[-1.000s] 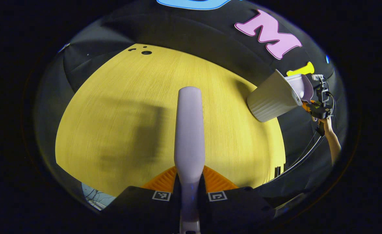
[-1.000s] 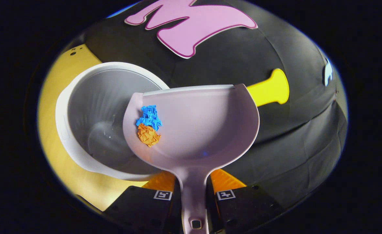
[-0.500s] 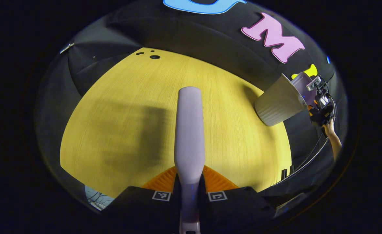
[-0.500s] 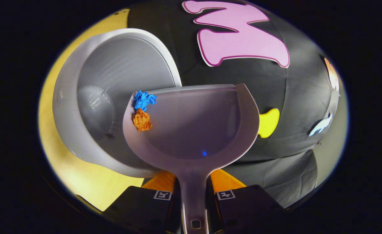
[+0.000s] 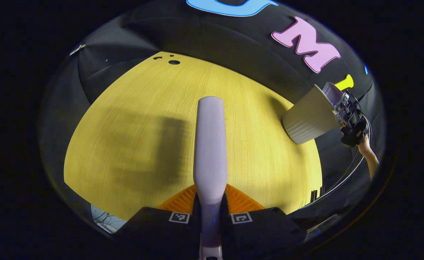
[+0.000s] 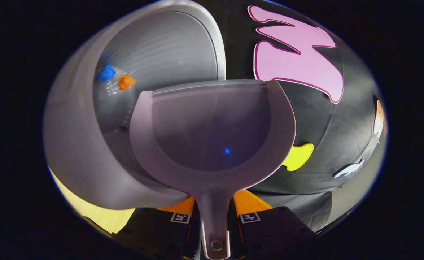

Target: Pick up the small broom and dustpan from the desktop, sweep the trash into the dustpan with the broom, and then empty the trash into the garbage bin.

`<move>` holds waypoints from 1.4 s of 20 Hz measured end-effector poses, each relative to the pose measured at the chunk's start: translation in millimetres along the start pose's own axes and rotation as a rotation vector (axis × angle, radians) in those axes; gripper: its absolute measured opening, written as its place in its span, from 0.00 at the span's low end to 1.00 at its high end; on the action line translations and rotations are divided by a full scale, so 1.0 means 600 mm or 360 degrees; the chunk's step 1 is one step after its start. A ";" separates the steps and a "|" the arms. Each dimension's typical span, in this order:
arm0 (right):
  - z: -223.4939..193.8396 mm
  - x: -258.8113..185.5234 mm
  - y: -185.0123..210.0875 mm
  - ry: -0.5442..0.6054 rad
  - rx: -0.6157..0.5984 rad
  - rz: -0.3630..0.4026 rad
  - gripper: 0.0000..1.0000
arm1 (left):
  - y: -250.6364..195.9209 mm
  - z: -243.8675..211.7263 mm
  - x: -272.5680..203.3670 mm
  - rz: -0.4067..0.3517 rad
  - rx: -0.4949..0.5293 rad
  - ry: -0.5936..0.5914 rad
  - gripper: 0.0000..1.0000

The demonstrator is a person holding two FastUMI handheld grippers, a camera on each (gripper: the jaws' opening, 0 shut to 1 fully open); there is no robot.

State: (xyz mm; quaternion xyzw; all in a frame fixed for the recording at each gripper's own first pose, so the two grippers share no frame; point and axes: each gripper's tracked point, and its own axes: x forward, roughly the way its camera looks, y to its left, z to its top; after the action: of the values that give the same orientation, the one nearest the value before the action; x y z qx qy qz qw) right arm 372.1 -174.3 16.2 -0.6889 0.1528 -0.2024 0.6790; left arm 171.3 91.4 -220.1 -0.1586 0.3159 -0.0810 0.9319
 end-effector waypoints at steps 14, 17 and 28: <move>-0.065 0.004 -0.091 0.0176 0.1003 0.0211 0.35 | 0.001 -0.006 0.003 0.0028 0.0022 -0.0001 0.27; -0.074 0.009 -0.123 0.0185 0.1384 0.0283 0.35 | -0.002 -0.007 0.003 0.0030 0.0052 -0.0004 0.28; -0.042 0.021 -0.078 0.0025 0.2003 0.0647 0.35 | -0.007 -0.034 -0.002 0.0049 0.0159 0.0014 0.31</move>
State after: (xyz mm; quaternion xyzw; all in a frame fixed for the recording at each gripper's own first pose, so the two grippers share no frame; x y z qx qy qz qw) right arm 368.0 -201.0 63.9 -0.1166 0.1373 -0.1257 0.9756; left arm 157.8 82.5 -233.1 -0.1066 0.3178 -0.0831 0.9385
